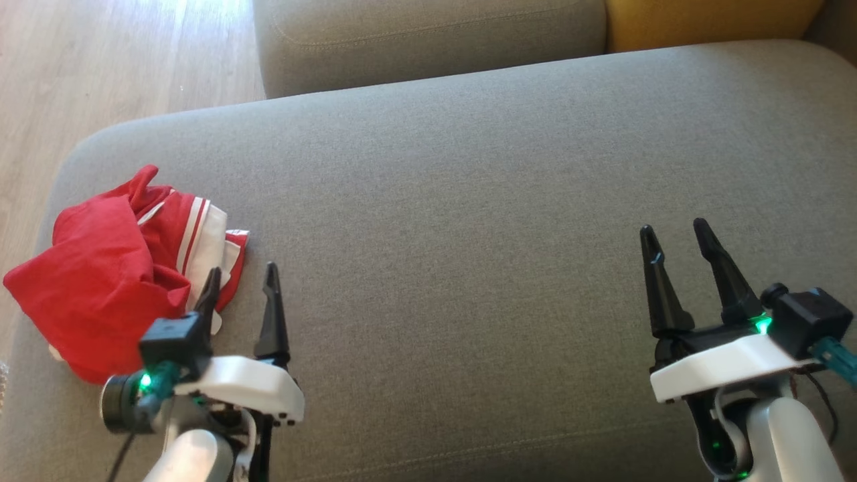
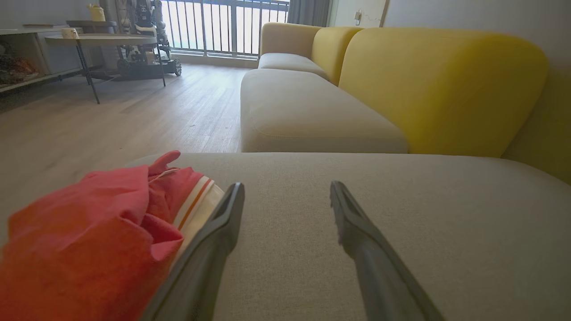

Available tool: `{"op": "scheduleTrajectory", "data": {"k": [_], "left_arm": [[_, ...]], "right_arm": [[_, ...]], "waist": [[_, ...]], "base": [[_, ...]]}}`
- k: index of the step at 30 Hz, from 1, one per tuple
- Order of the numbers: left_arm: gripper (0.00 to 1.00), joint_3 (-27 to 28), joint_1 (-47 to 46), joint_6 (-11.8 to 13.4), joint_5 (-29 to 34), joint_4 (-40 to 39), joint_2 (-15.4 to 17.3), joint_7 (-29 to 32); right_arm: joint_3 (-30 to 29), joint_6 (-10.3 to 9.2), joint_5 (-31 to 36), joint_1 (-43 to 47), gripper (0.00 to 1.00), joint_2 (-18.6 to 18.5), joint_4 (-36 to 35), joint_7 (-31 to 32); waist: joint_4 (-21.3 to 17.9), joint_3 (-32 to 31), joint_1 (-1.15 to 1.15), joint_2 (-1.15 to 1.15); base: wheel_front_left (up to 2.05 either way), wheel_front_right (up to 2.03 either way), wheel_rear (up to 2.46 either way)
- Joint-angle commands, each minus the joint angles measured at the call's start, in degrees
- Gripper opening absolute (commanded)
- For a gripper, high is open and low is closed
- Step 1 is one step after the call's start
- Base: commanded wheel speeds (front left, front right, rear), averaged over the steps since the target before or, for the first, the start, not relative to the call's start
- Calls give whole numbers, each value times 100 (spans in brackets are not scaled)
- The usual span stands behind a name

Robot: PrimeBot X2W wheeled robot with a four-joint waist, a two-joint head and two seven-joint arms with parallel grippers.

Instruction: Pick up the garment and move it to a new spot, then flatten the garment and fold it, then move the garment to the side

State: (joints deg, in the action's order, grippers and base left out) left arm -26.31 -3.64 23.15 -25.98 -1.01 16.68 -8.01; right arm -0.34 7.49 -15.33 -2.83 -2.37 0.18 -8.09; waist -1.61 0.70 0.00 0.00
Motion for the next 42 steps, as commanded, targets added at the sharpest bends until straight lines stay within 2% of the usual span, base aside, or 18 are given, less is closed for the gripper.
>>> {"op": "scheduleTrajectory", "data": {"k": [1, 12, 15, 19, 21, 24, 29, 35, 38, 42], "left_arm": [[100, -5, -365, 121, 227, -174, 213, -114], [100, -419, -437, 367, 563, -170, 356, -281], [100, -315, -349, 183, 385, -74, 284, -331], [100, -196, -286, 7, 575, -12, 219, -398], [100, -126, -233, -124, 638, -8, 161, -432], [100, 6, -142, -399, 702, -34, 45, -482], [100, 301, 2, -716, 1011, 22, -159, -566], [100, 580, 170, -1072, 1352, 321, -455, -666], [100, 837, 274, -1452, 1202, 670, -751, -698], [100, 1133, 287, -1746, 1181, 901, -940, -698]], "right_arm": [[123, 0, 256, -175, 100, -45, -275, -96], [246, 0, 542, -70, 100, -47, -161, -266], [294, 0, 720, -82, 100, -47, -138, -317], [397, 0, 995, -72, 100, -48, -126, -386], [528, 0, 1101, -72, 100, -48, -96, -420], [482, 0, 1199, -73, 100, -49, -117, -471], [433, 0, 1337, -50, 100, -50, -105, -556], [286, 0, 858, -36, 100, -51, 85, -658], [350, 0, 193, -33, 100, -51, 306, -691], [362, 0, 170, -55, 100, -51, 400, -691]], "waist": [[-5, 3, 0, 0], [2, -13, 0, 0], [4, -23, 0, 0], [1, -28, 0, 0], [-2, -32, 0, 0], [-4, -30, 0, 0], [-1, -36, 0, 0], [12, -60, 0, 0], [25, -96, 0, 0], [30, -120, 0, 0]], "base": [[0, 0, 0], [0, 0, 0], [0, 0, 0], [0, 0, 0], [0, 0, 0], [0, 0, 0], [0, 0, 0], [0, 0, 0], [0, 0, 0], [0, 0, 0]]}}
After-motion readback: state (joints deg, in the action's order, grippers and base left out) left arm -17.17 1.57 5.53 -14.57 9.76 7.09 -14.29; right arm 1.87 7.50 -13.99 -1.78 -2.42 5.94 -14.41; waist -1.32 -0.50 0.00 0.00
